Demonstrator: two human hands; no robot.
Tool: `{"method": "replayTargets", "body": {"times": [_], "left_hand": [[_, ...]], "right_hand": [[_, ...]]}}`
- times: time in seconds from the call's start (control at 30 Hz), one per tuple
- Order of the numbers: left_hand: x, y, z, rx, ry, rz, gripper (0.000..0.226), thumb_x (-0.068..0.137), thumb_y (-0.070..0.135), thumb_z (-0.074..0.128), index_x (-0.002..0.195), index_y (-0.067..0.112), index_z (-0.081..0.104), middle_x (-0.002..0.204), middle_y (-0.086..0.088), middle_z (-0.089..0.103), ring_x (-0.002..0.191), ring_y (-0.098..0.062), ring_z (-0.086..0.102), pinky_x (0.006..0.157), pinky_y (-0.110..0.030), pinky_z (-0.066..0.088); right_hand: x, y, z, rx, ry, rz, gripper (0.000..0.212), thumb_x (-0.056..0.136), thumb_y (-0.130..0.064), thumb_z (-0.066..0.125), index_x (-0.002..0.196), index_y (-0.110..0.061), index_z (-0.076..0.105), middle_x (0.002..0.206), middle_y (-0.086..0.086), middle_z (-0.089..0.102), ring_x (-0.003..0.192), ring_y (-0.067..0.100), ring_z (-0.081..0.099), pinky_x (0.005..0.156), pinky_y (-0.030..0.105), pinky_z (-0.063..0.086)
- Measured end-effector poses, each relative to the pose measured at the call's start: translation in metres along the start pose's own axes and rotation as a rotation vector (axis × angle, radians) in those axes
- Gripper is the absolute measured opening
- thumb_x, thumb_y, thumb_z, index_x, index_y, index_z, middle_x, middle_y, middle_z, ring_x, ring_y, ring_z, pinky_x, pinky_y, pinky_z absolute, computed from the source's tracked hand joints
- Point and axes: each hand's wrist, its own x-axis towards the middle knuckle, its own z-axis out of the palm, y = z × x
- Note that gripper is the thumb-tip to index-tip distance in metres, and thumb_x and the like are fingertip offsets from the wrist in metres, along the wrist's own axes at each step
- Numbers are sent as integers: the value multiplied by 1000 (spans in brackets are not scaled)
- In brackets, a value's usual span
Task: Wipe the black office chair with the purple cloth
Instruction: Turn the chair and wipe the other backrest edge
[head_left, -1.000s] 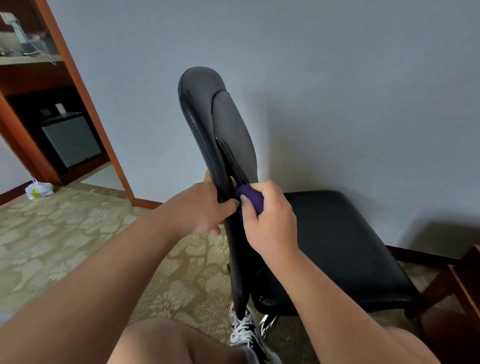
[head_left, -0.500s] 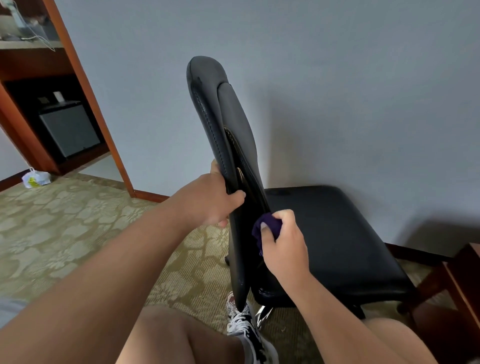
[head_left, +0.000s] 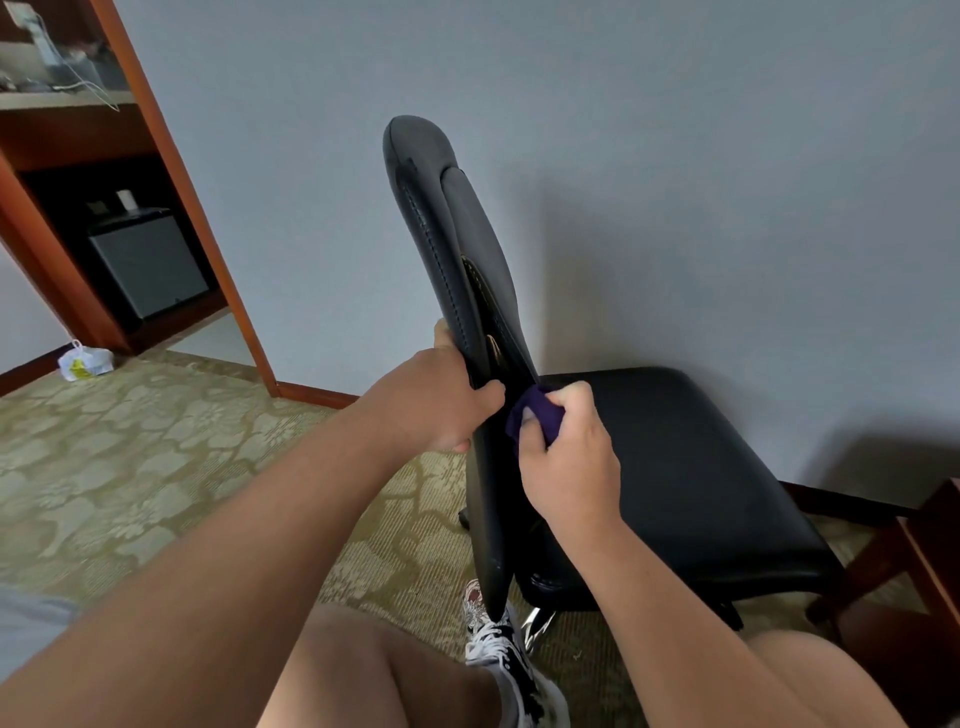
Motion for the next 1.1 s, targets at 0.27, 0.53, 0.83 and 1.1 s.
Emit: {"method": "replayTargets", "body": {"times": [0.27, 0.53, 0.83, 1.1], "left_hand": [[-4, 4, -1, -15, -3, -13, 61, 98, 42, 50, 142, 10, 21, 63, -3, 74, 74, -13, 73, 72, -26, 52], [0, 2, 5, 8, 24, 16, 71, 96, 51, 47, 146, 9, 20, 76, -5, 75, 62, -12, 73, 81, -40, 57], [-8, 6, 4, 38, 16, -4, 61, 98, 44, 47, 140, 6, 22, 65, -5, 74, 72, -15, 73, 77, -33, 55], [-10, 2, -4, 71, -2, 8, 68, 96, 53, 52, 146, 16, 24, 72, -3, 75, 69, -14, 73, 77, -35, 56]], "right_hand": [[-10, 10, -2, 2, -43, 141, 19, 94, -28, 63, 99, -28, 45, 92, -12, 58, 80, 11, 60, 72, 46, 56], [24, -55, -21, 57, 13, -101, 20, 94, -27, 64, 100, -26, 45, 98, -9, 57, 85, 13, 54, 67, 33, 46], [-2, -6, -9, 52, -7, -15, 18, 94, -26, 64, 101, -24, 48, 95, -10, 59, 82, 13, 60, 69, 42, 54], [-18, 18, -12, -6, -88, 200, 19, 94, -30, 64, 97, -32, 45, 91, -13, 59, 81, 9, 61, 74, 45, 58]]}}
